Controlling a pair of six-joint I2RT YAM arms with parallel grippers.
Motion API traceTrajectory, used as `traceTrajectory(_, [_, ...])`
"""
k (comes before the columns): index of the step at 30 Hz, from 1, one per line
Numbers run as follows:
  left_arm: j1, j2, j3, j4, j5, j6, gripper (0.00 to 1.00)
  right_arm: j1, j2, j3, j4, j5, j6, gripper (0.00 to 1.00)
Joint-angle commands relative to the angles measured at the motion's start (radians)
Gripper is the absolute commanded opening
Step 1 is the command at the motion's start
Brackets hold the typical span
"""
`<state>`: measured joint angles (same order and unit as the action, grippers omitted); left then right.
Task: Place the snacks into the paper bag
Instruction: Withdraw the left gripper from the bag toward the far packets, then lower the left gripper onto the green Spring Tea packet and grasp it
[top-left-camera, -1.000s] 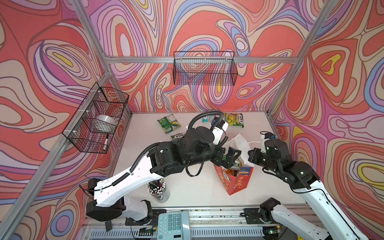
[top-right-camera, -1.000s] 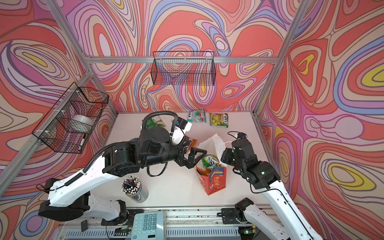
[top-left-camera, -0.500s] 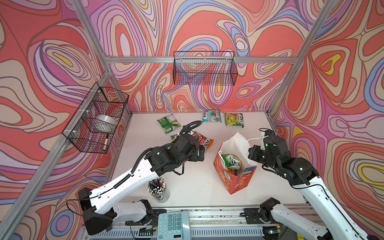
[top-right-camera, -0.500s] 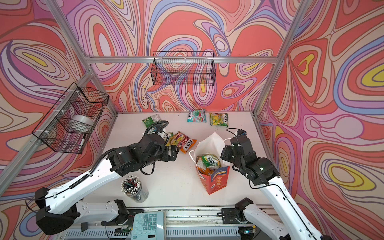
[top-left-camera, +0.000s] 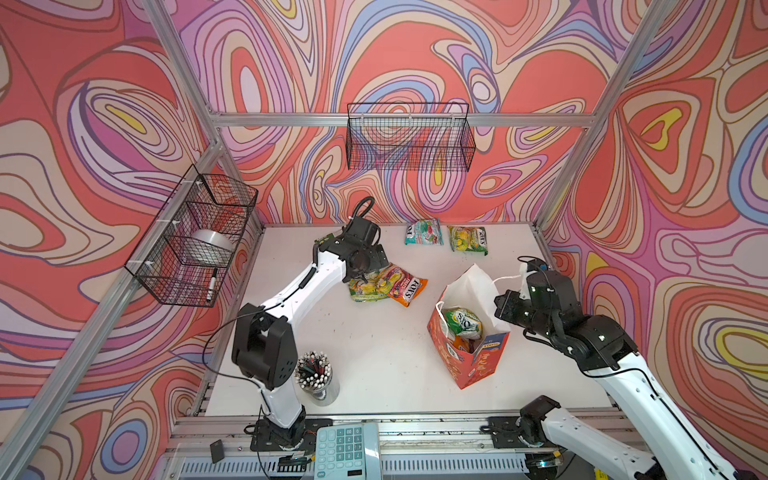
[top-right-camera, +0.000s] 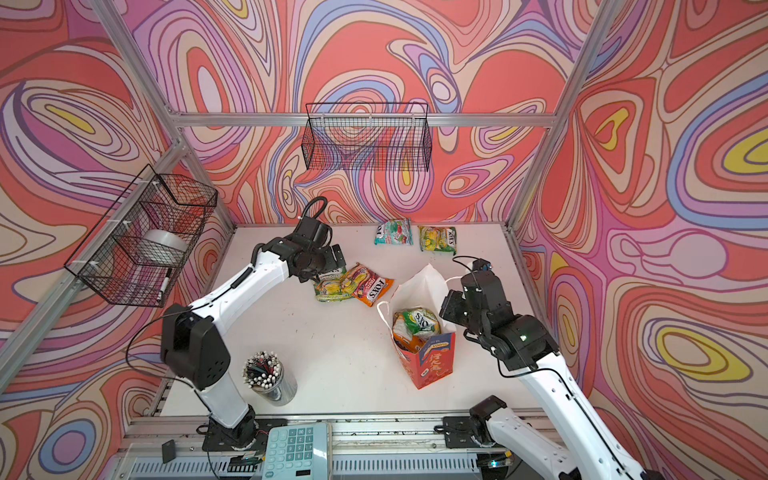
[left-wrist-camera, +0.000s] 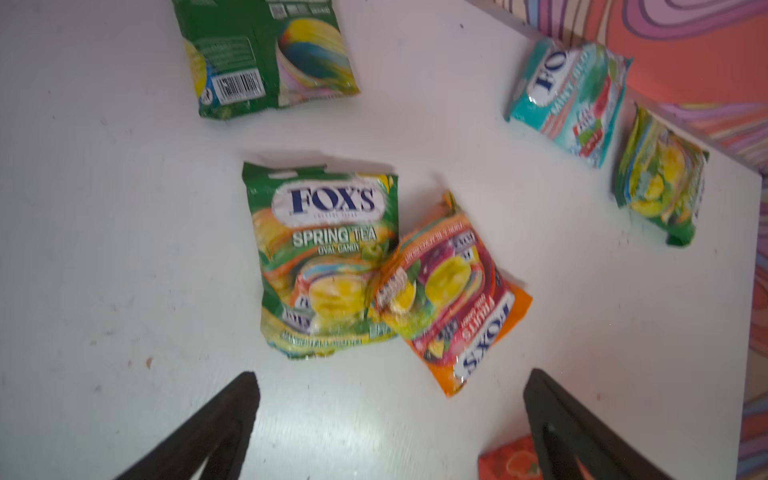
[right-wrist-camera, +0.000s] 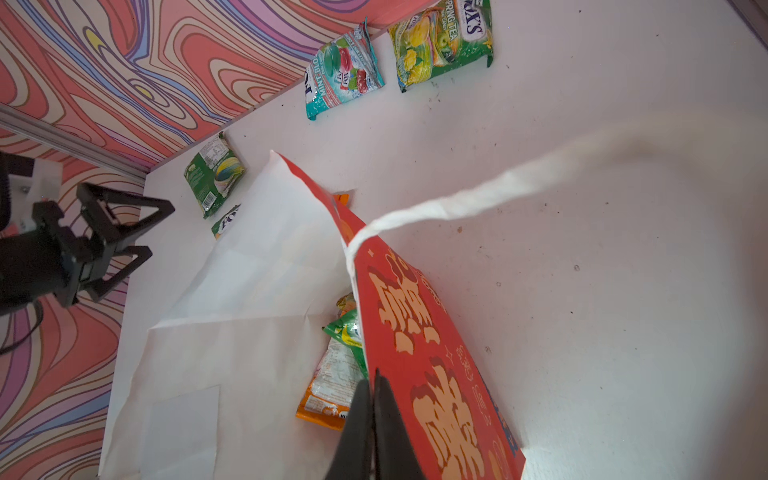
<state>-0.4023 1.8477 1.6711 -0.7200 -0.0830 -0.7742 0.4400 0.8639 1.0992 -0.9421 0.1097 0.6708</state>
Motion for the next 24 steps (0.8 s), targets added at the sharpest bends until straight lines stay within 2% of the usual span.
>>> traceTrajectory(1, [0.086, 0.129, 0.142, -0.090, 0.018, 0.062, 1.00, 0.003, -0.009, 0.006, 0.009, 0.002, -0.016, 0.00])
traceTrajectory(7, [0.225, 0.349, 0.357, -0.140, 0.068, 0.195, 1.00, 0.004, 0.018, 0.008, -0.006, 0.018, -0.035, 0.00])
traceTrajectory(12, [0.289, 0.452, 0.426, -0.130, 0.084, 0.276, 1.00, 0.004, 0.038, 0.001, -0.001, 0.007, -0.028, 0.00])
traceTrajectory(17, [0.327, 0.549, 0.502, -0.145, 0.123, 0.277, 1.00, 0.004, 0.039, -0.028, 0.028, -0.003, -0.020, 0.00])
traceTrajectory(22, [0.330, 0.527, 0.470, -0.072, 0.219, 0.262, 1.00, 0.004, 0.062, -0.018, 0.026, -0.005, -0.031, 0.00])
traceTrajectory(24, [0.330, 0.524, 0.476, -0.069, 0.182, 0.241, 1.00, 0.004, 0.069, -0.006, 0.022, 0.004, -0.040, 0.00])
